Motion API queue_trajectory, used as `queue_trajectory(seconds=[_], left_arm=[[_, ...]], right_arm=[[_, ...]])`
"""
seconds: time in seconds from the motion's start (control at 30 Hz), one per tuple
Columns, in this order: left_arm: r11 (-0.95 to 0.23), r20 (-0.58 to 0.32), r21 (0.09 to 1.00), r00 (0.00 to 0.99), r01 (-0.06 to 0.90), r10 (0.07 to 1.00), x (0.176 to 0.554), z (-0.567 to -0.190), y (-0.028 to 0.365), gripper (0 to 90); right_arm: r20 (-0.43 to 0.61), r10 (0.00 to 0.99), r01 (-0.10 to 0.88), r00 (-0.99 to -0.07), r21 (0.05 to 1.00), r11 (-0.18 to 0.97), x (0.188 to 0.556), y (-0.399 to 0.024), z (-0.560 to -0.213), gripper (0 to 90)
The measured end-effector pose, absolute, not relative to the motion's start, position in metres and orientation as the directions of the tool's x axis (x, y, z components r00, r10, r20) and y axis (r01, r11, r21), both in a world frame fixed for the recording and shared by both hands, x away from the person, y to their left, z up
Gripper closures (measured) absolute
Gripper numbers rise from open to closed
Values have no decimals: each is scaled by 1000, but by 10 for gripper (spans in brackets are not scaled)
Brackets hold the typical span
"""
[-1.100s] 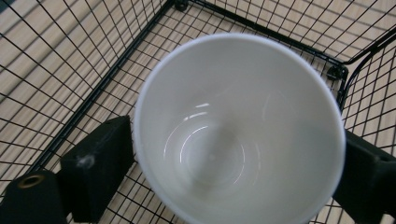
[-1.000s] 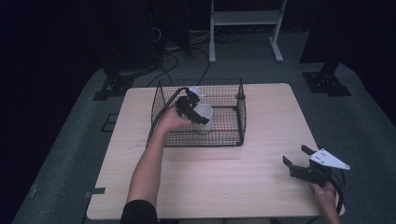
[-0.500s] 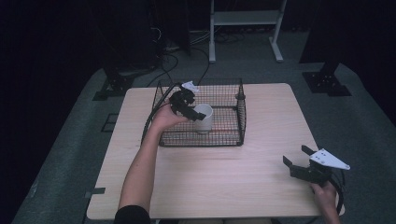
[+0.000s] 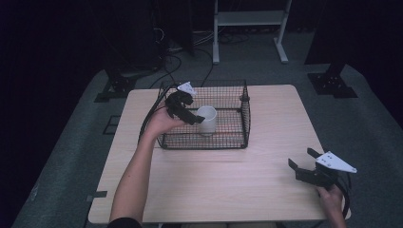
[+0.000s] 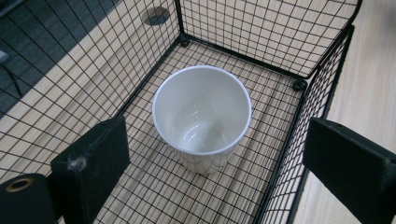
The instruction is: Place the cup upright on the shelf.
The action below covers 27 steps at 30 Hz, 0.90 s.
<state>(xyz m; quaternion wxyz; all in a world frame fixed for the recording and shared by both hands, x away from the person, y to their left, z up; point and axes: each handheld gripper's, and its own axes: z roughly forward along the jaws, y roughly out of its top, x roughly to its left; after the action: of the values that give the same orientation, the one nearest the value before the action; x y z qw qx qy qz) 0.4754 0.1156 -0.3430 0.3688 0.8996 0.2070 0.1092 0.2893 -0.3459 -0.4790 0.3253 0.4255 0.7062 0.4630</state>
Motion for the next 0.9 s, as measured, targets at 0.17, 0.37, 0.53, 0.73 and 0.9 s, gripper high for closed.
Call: queue_trajectory(seconds=[0.17, 0.37, 0.53, 0.73, 0.9], left_arm=[[-638, 54, 720, 894, 273, 444, 466, -337, 117, 66], [-648, 67, 718, 903, 252, 425, 454, -331, 116, 66], [-645, 75, 727, 906, 236, 417, 447, -325, 116, 66], [-651, 95, 729, 910, 212, 403, 435, -323, 117, 66], [-647, 98, 735, 912, 203, 398, 427, -323, 120, 66]], right_arm=[[-64, 902, 301, -426, 931, 208, 289, -346, -479, 131], [-62, 903, 302, -426, 931, 207, 289, -346, -479, 131], [-61, 903, 303, -425, 931, 205, 289, -346, -479, 131], [-60, 904, 305, -424, 930, 205, 289, -346, -479, 131], [-60, 904, 306, -423, 930, 205, 290, -346, -479, 131]])
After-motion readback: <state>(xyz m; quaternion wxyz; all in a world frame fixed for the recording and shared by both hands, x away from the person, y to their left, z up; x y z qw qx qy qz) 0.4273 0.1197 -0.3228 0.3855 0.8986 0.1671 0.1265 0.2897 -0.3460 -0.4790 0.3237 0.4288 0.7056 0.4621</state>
